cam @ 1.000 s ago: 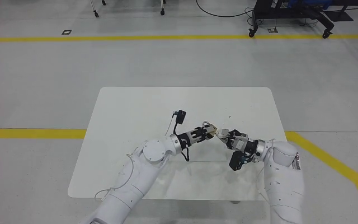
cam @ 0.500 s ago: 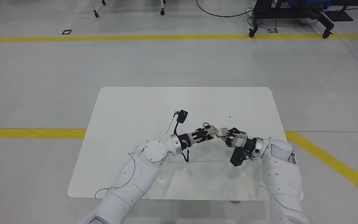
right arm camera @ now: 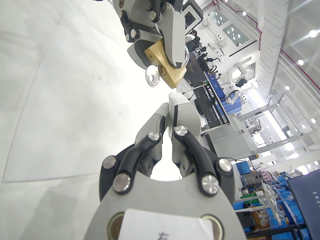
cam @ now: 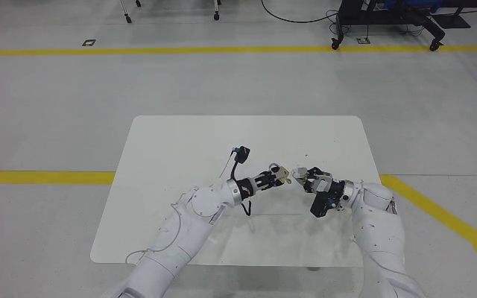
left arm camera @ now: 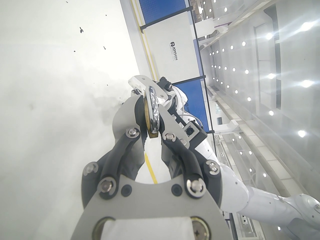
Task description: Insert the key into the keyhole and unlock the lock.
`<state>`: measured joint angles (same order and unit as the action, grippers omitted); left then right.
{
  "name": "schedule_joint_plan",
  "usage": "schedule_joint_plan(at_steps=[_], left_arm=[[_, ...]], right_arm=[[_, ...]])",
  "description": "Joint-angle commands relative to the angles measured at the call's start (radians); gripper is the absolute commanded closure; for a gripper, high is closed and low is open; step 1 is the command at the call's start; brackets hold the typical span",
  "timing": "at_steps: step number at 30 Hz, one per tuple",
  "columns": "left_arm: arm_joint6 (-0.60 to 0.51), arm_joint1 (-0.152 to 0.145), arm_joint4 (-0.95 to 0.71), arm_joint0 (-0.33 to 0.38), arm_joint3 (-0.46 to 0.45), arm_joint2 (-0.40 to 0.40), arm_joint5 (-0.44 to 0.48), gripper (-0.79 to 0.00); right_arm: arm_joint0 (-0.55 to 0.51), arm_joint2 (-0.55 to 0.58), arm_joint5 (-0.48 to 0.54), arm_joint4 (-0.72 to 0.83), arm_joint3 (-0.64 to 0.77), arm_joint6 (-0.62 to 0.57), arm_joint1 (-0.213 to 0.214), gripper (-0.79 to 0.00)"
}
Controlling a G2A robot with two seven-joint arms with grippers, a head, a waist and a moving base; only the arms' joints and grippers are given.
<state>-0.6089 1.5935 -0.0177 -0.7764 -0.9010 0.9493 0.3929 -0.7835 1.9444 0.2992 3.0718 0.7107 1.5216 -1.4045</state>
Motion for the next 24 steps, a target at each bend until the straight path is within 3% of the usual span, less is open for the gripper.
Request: schedule_joint_plan(at_steps=[1, 8, 11, 12, 13, 14, 15, 20, 22, 24], left_arm=[[-0.001, 0.0, -0.009, -0.001, 0.0, 0.002, 0.001, 0.0], [-0.001, 0.0, -0.009, -0.001, 0.0, 0.002, 0.001, 0.0], [0.056, -0.004, 0.004, -0.022, -0.033, 0.017, 0.003, 0.0], [0.076, -0.006, 0.01, -0.031, -0.044, 0.024, 0.012, 0.0], [0.088, -0.008, 0.013, -0.04, -0.056, 0.03, 0.03, 0.0], [0.101, -0.01, 0.018, -0.048, -0.065, 0.036, 0.051, 0.0], [0.112, -0.012, 0.032, -0.053, -0.073, 0.039, 0.075, 0.0], [0.145, -0.012, 0.051, -0.058, -0.081, 0.037, 0.159, 0.0], [0.163, -0.009, 0.058, -0.05, -0.069, 0.032, 0.171, 0.0], [0.175, -0.007, 0.062, -0.039, -0.053, 0.028, 0.18, 0.0]], right_arm=[[0.0, 0.0, 0.0, 0.0, 0.0, 0.0, 0.0, -0.785], [-0.002, 0.002, -0.004, 0.0, 0.003, -0.01, 0.0, -0.785], [-0.016, 0.06, -0.152, 0.0, 0.07, -0.207, -0.023, -0.785], [-0.028, 0.07, -0.209, 0.0, 0.097, -0.252, -0.037, -0.717], [-0.045, 0.068, -0.239, 0.0, 0.126, -0.269, -0.049, -0.326], [-0.062, 0.062, -0.239, 0.0, 0.163, -0.256, -0.057, -0.326], [-0.083, 0.066, -0.242, 0.0, 0.215, -0.269, -0.063, -0.271], [-0.225, 0.04, -0.168, 0.0, 0.5, -0.267, -0.089, -0.203], [-0.272, 0.036, -0.11, 0.0, 0.595, -0.206, -0.099, -0.222], [-0.311, 0.038, -0.062, 0.0, 0.671, -0.15, -0.108, -0.311]])
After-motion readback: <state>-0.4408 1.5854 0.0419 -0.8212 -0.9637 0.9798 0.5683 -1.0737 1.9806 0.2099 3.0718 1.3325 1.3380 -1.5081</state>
